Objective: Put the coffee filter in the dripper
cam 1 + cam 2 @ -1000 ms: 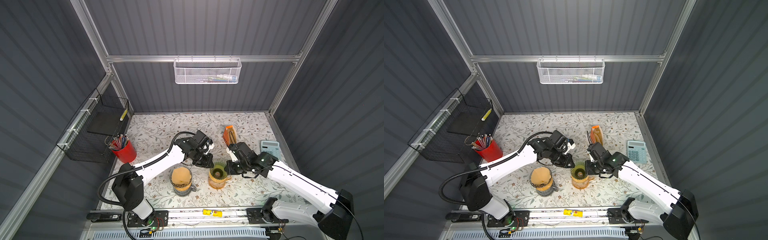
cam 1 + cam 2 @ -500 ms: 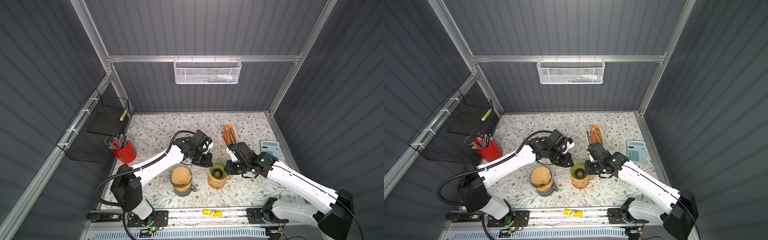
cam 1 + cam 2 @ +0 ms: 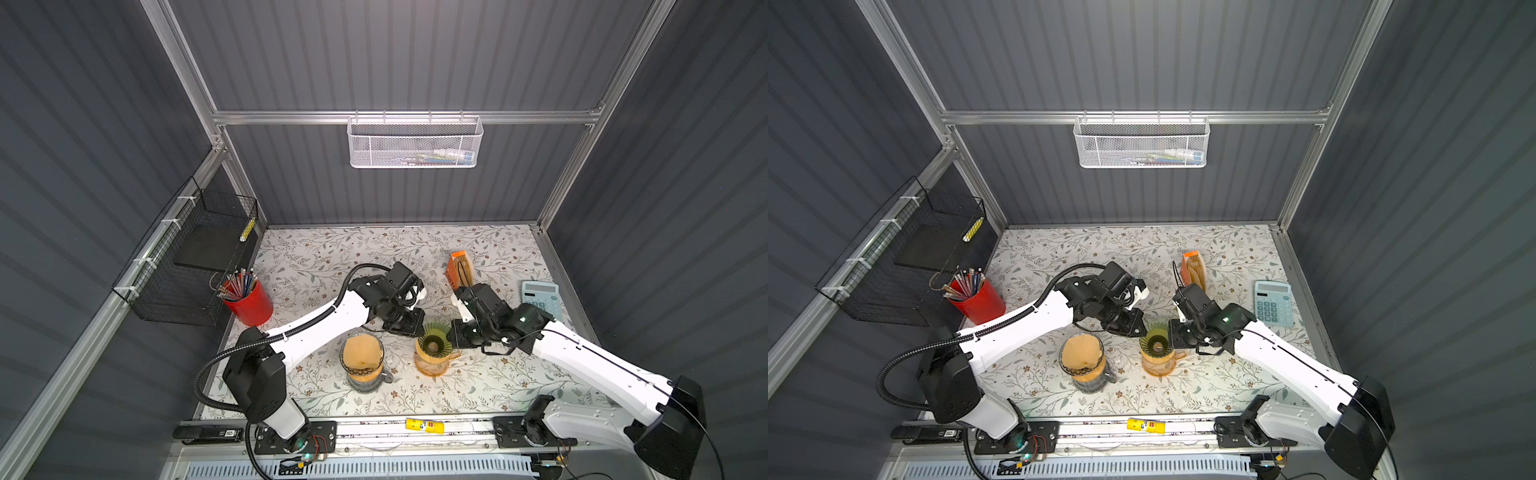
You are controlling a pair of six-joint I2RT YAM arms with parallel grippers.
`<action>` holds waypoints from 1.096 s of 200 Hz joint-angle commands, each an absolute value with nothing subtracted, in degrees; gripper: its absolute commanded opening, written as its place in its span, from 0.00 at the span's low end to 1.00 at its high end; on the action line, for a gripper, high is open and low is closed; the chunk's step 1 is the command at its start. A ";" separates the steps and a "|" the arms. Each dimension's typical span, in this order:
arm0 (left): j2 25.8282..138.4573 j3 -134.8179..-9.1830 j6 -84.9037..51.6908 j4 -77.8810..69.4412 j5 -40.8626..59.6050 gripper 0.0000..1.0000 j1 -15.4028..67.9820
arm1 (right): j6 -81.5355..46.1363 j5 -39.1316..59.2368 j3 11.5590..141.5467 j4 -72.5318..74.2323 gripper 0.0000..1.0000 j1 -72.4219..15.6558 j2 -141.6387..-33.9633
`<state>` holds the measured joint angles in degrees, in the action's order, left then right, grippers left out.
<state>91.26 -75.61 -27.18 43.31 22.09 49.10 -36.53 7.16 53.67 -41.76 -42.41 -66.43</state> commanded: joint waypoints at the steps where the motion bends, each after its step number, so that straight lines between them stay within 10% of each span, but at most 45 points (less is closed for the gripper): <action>1: 92.11 -74.11 -25.93 45.70 21.98 0.13 49.48 | -37.18 4.22 52.48 -44.28 0.00 -42.19 -68.11; 219: 92.72 -70.03 -27.05 42.71 21.40 0.12 49.47 | -39.02 1.23 49.66 -43.04 0.00 -42.19 -72.34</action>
